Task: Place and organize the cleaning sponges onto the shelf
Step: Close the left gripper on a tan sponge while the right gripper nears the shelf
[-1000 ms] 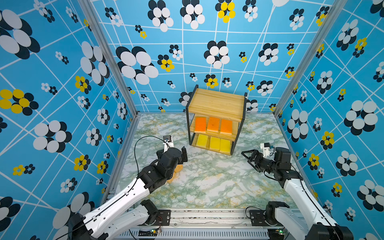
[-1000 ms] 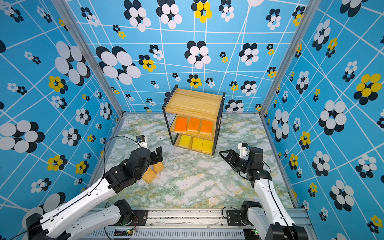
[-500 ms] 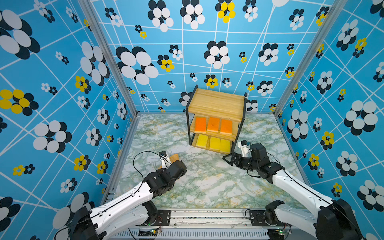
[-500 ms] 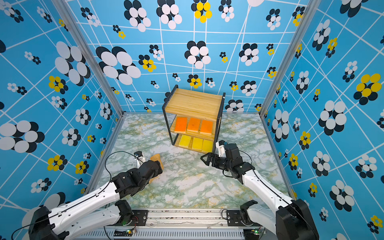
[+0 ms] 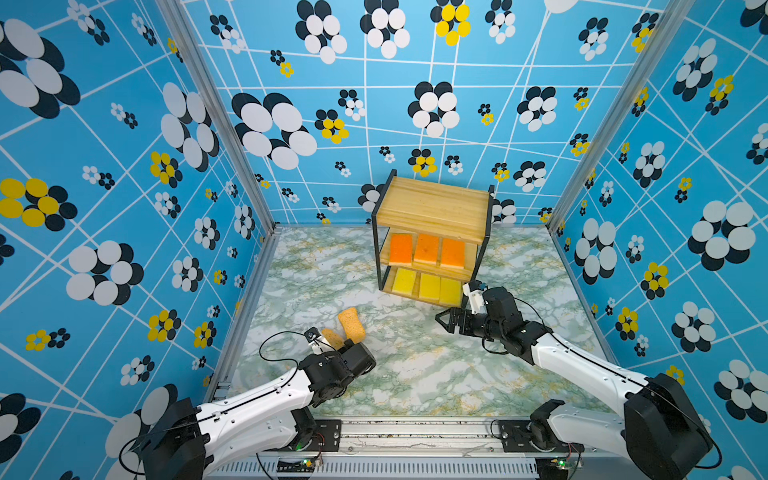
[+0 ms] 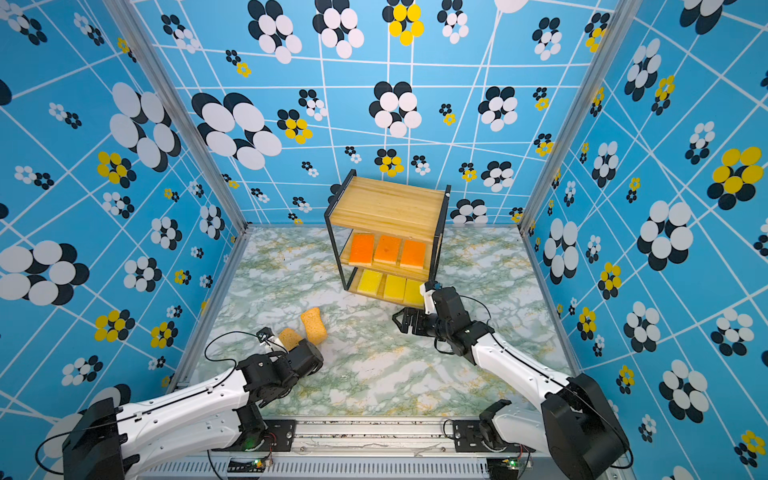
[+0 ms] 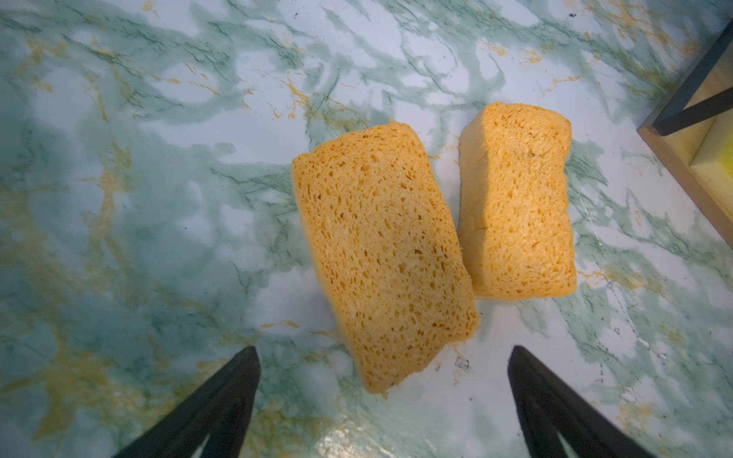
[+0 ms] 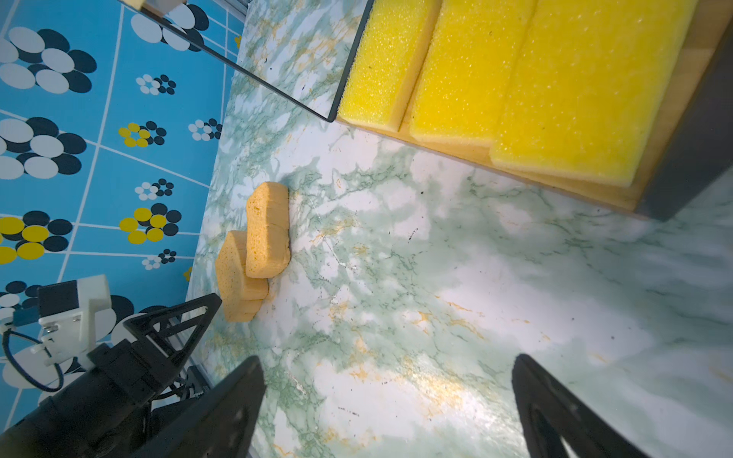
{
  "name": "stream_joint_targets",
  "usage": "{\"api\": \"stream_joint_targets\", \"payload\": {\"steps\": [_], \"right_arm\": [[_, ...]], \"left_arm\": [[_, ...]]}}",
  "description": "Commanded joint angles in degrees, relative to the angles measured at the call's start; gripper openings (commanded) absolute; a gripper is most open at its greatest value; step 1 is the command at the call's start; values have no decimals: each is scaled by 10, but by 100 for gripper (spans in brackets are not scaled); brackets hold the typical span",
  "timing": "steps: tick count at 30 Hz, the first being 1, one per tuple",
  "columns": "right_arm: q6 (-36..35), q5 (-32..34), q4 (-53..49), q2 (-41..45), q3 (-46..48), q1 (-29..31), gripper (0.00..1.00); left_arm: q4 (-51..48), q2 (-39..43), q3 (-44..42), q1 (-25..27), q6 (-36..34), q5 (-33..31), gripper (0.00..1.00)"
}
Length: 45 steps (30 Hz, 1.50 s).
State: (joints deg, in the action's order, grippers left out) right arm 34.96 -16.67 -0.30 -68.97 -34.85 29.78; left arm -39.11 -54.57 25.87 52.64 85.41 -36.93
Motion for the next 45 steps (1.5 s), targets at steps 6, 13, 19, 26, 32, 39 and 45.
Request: {"api": "stream_joint_targets", "payload": {"steps": [6, 13, 19, 26, 32, 39, 45], "right_arm": [[-12, 17, -8, 10, -13, 3, 99], [-15, 28, -17, 21, -10, 3, 99], [-18, 30, -20, 19, -11, 3, 99], [-17, 30, -15, 11, -11, 3, 99], [-16, 30, -11, 8, -6, 3, 99], [-16, 32, -9, 8, -5, 2, 99], [-17, 39, -14, 12, -3, 3, 99]], "left_arm": [[49, -44, 5, -13, -12, -10, 99], [85, -108, 20, -28, -23, 5, 99], [116, -142, 22, -43, -40, 22, 99], [132, -166, 12, -47, -42, 35, 99], [157, -168, -10, -51, -42, 37, 100], [171, -185, -11, -73, -66, 36, 96], [190, -218, -13, -81, -72, 55, 95]]}}
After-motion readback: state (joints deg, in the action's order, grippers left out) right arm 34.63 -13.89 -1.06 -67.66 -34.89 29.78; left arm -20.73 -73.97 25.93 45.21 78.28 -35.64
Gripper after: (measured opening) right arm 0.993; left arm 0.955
